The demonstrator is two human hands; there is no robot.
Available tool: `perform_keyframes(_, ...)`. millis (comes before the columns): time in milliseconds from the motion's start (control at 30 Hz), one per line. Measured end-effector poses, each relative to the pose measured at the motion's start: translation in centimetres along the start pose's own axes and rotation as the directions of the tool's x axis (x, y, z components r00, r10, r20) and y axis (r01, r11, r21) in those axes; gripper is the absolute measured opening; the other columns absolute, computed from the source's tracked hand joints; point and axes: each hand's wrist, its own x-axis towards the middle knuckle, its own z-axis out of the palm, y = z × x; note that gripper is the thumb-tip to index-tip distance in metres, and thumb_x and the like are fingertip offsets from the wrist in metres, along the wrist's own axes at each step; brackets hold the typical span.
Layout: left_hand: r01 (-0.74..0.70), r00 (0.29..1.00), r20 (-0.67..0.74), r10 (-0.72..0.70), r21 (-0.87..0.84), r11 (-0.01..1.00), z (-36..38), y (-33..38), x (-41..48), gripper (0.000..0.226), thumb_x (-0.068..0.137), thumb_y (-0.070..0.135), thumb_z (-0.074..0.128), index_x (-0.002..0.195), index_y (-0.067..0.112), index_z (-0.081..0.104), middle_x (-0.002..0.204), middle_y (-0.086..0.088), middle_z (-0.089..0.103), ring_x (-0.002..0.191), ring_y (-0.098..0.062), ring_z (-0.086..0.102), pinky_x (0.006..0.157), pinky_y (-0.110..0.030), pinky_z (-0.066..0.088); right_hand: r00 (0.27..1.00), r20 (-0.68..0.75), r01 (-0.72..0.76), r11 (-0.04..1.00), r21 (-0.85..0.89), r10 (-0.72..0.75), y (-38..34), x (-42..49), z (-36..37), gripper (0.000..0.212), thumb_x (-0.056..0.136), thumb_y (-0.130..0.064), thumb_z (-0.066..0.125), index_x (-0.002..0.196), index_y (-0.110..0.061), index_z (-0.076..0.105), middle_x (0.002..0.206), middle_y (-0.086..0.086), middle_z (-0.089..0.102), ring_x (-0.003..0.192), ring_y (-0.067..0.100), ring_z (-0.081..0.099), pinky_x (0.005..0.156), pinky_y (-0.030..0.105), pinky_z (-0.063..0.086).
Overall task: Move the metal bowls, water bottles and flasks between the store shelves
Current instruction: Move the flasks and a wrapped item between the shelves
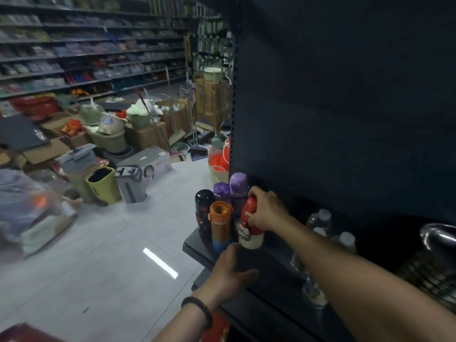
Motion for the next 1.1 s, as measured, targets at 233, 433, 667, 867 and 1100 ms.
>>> perform_keyframes(233,-0.010,1.000,0.014,0.009,0.089,0.996,-1.1,-2.6,2.0,0.054,0.094,0.045,0.076,0.143,0.029,0.058,0.140,0.011,0.060,0.130,-0.012,0.060,0.109,-0.035,0.053,1.000,0.007,-0.009,1.000,0.012,0.009,-0.5,3.7,3.0,0.066,0.078,-0.031,0.084,0.129,-0.041,0.044,0.128,0.009,0.045,0.113,0.035,0.060,0.093,0.050,0.059)
perform_keyframes(433,-0.052,0.997,0.056,0.045,0.130,0.990,-1.5,-2.9,2.2,0.035,0.099,0.041,0.070,0.132,0.029,0.068,0.130,0.014,0.067,0.116,-0.006,0.065,0.102,-0.032,0.057,1.000,0.031,-0.003,0.999,0.037,0.002,-1.1,4.7,4.6,0.067,0.079,-0.023,0.082,0.131,-0.045,0.046,0.128,0.007,0.044,0.113,0.033,0.060,0.093,0.048,0.058)
perform_keyframes(667,-0.021,0.996,0.085,0.010,0.132,0.991,-1.7,-3.8,2.0,0.032,0.099,0.039,0.071,0.128,0.028,0.069,0.125,0.011,0.070,0.111,-0.008,0.069,0.099,-0.030,0.058,0.998,0.058,-0.002,0.998,0.068,-0.002,-0.3,5.0,5.0,0.074,0.083,-0.027,0.082,0.143,-0.048,0.045,0.132,0.008,0.044,0.116,0.034,0.060,0.097,0.047,0.057)
perform_keyframes(867,-0.018,0.993,0.117,0.002,0.136,0.990,-1.1,-3.3,1.3,0.027,0.098,0.036,0.071,0.123,0.026,0.069,0.119,0.009,0.072,0.105,-0.008,0.071,0.092,-0.028,0.058,0.994,0.109,0.023,0.996,0.085,-0.032,0.2,4.1,4.1,0.101,0.077,-0.034,0.087,0.157,-0.054,0.028,0.139,0.008,0.047,0.124,0.032,0.060,0.102,0.050,0.056)
perform_keyframes(1100,-0.140,0.980,0.170,0.107,0.193,0.971,-0.6,-0.6,0.1,0.023,0.099,0.030,0.072,0.121,0.022,0.071,0.115,0.007,0.073,0.097,-0.005,0.068,0.069,-0.005,0.046,0.998,0.049,0.043,0.998,0.034,-0.044,1.7,-1.3,-0.2,0.064,0.086,-0.041,0.080,0.142,-0.032,0.050,0.133,0.002,0.053,0.115,0.020,0.060,0.099,0.041,0.055)
